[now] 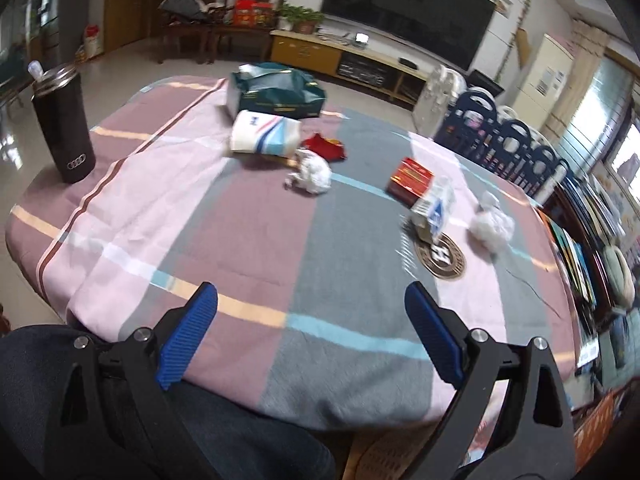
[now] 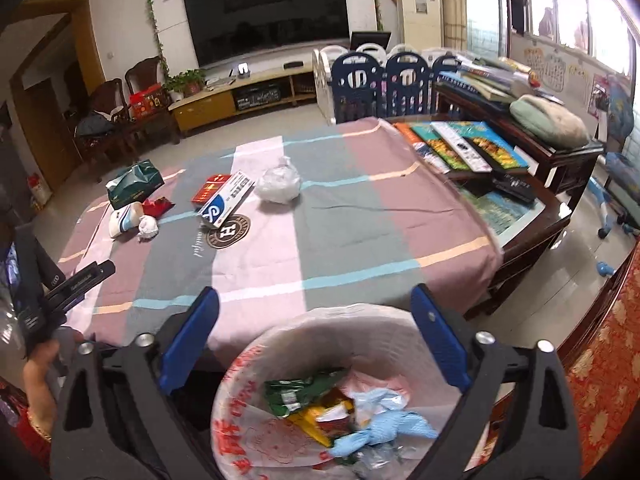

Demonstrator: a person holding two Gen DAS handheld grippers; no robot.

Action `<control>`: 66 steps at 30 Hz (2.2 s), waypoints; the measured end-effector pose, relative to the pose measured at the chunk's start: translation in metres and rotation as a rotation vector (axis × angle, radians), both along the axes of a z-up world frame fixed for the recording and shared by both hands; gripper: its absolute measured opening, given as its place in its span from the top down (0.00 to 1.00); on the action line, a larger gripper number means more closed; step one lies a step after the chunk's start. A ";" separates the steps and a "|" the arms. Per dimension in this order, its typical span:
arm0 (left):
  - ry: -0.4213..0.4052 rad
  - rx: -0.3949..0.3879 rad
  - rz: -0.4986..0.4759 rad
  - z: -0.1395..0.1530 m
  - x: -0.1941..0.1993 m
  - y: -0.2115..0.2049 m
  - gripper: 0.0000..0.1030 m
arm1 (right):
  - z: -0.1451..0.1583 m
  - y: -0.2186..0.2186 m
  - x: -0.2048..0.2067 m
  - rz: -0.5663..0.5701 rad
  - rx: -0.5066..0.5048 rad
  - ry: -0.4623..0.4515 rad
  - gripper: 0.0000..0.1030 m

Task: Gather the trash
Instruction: 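Move both open tools back toward the remaining trash on the table, then grasp the white medicine box with the right tool while the left tool grasps the crumpled white tissue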

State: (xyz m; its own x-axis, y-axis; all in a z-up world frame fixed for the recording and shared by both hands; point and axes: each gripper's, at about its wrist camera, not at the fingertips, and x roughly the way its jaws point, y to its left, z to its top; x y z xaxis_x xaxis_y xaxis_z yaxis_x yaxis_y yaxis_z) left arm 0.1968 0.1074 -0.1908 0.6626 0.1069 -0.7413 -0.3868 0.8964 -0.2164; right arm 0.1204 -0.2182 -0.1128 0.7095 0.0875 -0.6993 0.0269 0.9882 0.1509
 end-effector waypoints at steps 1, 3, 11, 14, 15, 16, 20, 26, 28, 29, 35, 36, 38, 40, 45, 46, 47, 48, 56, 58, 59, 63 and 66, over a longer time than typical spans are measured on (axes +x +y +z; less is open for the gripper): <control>0.010 -0.011 0.033 -0.003 0.003 0.008 0.08 | -0.002 0.004 0.007 0.012 0.030 0.020 0.06; 0.038 -0.018 0.109 -0.009 0.010 0.023 0.08 | -0.009 0.012 0.022 0.024 0.076 0.073 0.06; 0.030 0.115 0.265 -0.003 0.037 0.055 0.08 | -0.041 0.068 0.089 0.043 0.089 0.231 0.06; 0.029 0.018 0.322 -0.009 0.033 0.079 0.08 | -0.047 0.102 0.116 0.105 0.015 0.226 0.06; 0.011 -0.042 0.358 -0.011 0.026 0.089 0.08 | -0.048 0.114 0.126 0.128 0.006 0.219 0.06; -0.017 -0.076 0.384 -0.010 0.019 0.095 0.08 | -0.049 0.124 0.134 0.148 0.001 0.212 0.06; -0.182 -0.152 0.590 -0.004 -0.024 0.115 0.08 | -0.053 0.186 0.178 0.254 -0.060 0.175 0.08; -0.174 -0.183 0.847 -0.011 -0.055 0.142 0.03 | -0.082 0.286 0.238 0.384 -0.190 0.204 0.15; -0.166 -0.231 0.831 -0.014 -0.055 0.147 0.03 | -0.095 0.313 0.255 0.413 -0.226 0.218 0.15; -0.169 -0.241 0.820 -0.015 -0.054 0.148 0.03 | -0.100 0.324 0.262 0.415 -0.253 0.223 0.15; -0.181 -0.255 0.771 -0.017 -0.047 0.148 0.03 | -0.134 0.347 0.293 0.377 -0.291 0.289 0.15; -0.182 -0.258 0.768 -0.017 -0.046 0.147 0.03 | -0.137 0.344 0.294 0.367 -0.273 0.297 0.26; -0.181 -0.266 0.766 -0.019 -0.045 0.149 0.03 | -0.141 0.338 0.293 0.381 -0.206 0.305 0.45; -0.180 -0.275 0.768 -0.021 -0.046 0.149 0.03 | -0.139 0.332 0.289 0.407 -0.157 0.306 0.71; -0.181 -0.273 0.759 -0.020 -0.045 0.148 0.03 | -0.131 0.312 0.265 0.449 -0.090 0.326 0.78; -0.182 -0.269 0.757 -0.020 -0.044 0.148 0.03 | -0.130 0.304 0.258 0.458 -0.059 0.337 0.78; -0.183 -0.265 0.753 -0.019 -0.044 0.147 0.03 | -0.128 0.297 0.251 0.467 -0.040 0.344 0.78; -0.183 -0.262 0.749 -0.019 -0.044 0.146 0.03 | -0.126 0.289 0.242 0.480 -0.024 0.352 0.78; -0.181 -0.278 0.739 -0.021 -0.042 0.147 0.03 | -0.110 0.243 0.177 0.599 -0.012 0.351 0.42; -0.181 -0.274 0.734 -0.020 -0.042 0.146 0.03 | -0.093 0.220 0.183 0.501 0.029 0.267 0.20; -0.181 -0.270 0.732 -0.020 -0.042 0.145 0.03 | -0.086 0.209 0.188 0.450 0.048 0.244 0.20; -0.183 -0.260 0.714 -0.019 -0.040 0.143 0.03 | -0.081 0.178 0.228 0.210 0.046 0.242 0.20; -0.185 -0.259 0.709 -0.019 -0.039 0.142 0.03 | -0.089 0.167 0.257 0.115 0.051 0.260 0.20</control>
State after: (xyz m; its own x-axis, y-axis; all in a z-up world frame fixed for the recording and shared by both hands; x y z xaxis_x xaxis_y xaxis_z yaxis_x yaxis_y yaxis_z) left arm 0.1574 0.2496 -0.2094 0.6161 0.3896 -0.6846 -0.7860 0.3607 -0.5022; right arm 0.3778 -0.0509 -0.2022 0.4902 0.1964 -0.8492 -0.0402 0.9783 0.2030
